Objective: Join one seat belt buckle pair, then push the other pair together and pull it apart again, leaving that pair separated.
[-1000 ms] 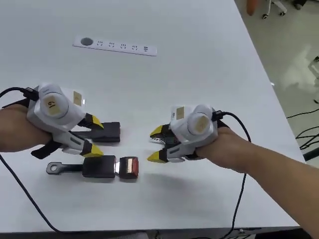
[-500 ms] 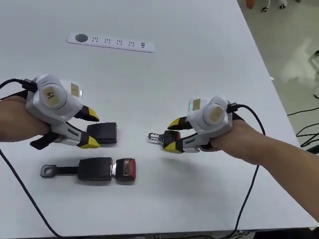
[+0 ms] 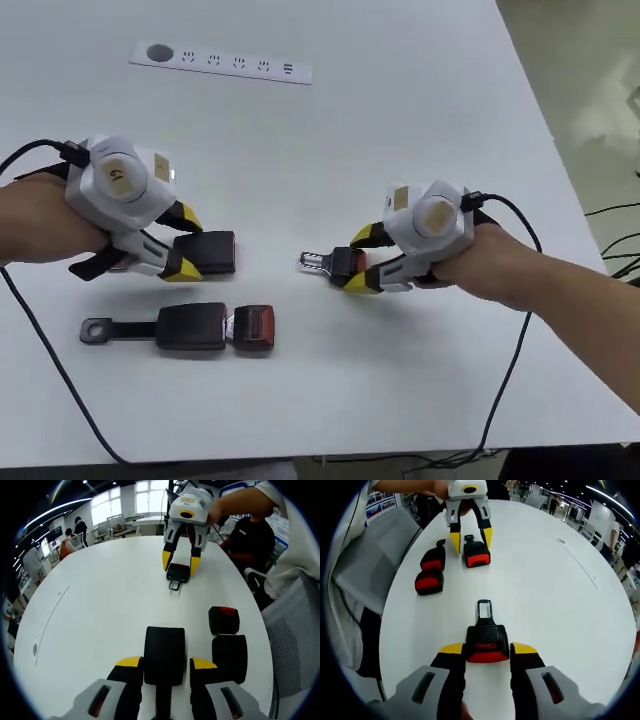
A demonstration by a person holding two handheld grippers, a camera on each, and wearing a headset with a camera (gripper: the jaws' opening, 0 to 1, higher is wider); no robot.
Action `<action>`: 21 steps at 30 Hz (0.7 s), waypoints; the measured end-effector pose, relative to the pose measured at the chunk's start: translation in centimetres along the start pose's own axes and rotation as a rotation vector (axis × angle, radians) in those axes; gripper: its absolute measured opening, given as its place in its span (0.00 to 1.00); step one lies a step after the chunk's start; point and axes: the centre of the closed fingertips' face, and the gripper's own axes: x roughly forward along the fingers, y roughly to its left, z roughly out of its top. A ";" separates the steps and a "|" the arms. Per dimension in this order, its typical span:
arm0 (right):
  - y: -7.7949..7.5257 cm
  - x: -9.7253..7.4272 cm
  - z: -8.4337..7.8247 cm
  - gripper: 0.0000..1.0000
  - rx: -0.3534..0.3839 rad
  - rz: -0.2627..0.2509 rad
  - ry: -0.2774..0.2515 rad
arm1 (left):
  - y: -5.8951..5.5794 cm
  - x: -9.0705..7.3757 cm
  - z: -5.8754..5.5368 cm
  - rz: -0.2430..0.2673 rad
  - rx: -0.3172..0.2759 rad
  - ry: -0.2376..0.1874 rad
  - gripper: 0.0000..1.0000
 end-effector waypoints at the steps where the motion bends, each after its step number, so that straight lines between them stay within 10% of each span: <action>1: -0.1 0.1 0.0 0.33 0.008 0.001 -0.009 | -0.1 0.0 0.1 -0.001 0.005 0.003 0.37; 21: -0.1 0.6 -0.4 0.33 -0.065 0.048 0.019 | -0.1 0.7 -0.7 -0.004 0.069 0.065 0.34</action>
